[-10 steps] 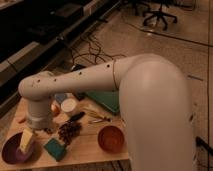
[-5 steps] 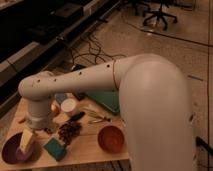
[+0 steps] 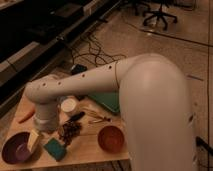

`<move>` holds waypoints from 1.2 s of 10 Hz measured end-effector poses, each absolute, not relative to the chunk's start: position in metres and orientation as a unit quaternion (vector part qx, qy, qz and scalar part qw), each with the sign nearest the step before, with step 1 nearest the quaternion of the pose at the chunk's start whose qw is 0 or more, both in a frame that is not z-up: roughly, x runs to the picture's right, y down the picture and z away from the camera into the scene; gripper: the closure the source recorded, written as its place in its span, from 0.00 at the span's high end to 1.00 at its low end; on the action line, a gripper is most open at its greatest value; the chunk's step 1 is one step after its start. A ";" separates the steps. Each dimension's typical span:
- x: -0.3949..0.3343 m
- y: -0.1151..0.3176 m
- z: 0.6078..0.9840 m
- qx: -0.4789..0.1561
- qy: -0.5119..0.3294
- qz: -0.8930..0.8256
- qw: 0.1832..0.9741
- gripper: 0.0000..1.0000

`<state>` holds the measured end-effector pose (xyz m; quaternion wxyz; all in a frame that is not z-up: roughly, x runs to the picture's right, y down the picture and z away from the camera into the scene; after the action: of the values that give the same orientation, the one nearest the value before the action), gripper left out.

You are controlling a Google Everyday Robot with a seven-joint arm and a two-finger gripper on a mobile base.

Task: Place sponge in paper cup

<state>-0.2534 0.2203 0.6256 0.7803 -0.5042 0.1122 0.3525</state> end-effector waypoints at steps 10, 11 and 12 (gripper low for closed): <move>-0.270 0.224 0.629 -0.465 0.078 0.333 0.817 0.80; -0.275 0.227 0.629 -0.453 0.067 0.325 0.827 0.80; -0.282 0.234 0.628 -0.441 0.068 0.312 0.839 0.80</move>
<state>-0.2820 0.2341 0.6285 0.8386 -0.4411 0.0675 0.3123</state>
